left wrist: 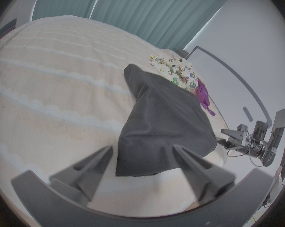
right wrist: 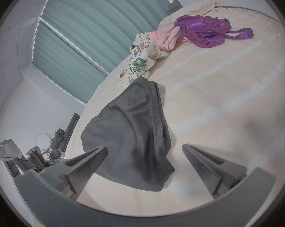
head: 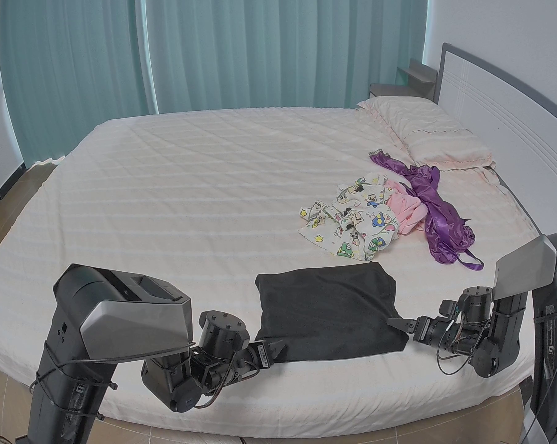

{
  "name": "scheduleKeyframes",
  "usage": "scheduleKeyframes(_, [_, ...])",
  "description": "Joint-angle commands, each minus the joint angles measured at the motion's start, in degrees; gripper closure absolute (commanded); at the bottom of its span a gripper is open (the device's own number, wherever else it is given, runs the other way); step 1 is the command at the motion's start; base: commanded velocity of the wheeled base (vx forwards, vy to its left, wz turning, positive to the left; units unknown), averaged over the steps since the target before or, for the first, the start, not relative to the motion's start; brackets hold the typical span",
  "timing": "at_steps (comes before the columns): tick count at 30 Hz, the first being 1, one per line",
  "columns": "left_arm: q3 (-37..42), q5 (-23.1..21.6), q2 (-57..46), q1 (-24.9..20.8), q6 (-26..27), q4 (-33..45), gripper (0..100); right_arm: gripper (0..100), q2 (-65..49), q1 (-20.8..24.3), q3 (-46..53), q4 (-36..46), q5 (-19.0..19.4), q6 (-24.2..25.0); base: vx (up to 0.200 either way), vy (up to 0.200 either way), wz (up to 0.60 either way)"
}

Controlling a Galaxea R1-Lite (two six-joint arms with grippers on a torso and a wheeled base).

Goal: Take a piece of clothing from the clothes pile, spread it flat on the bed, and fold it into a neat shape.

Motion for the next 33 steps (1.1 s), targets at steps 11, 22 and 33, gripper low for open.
scheduleKeyframes(11, [3.5, -0.1, -2.2, -0.8, 0.3, 1.2, 100, 0, 1.4, 0.4, 2.9, 0.1, 0.1, -3.7, 0.0, 0.0, 0.0])
scheduleKeyframes(22, [4.7, 0.0, -2.3, -0.8, -0.8, 1.0, 100, 100, 0.9, 0.8, 4.2, 0.1, 0.1, -4.2, 0.0, 0.0, 0.0])
scheduleKeyframes(33, [7.2, 0.0, -4.5, -0.7, -1.8, 1.2, 100, 100, -1.0, 0.1, 7.8, 0.9, 0.1, -8.1, 0.0, 0.0, 0.0])
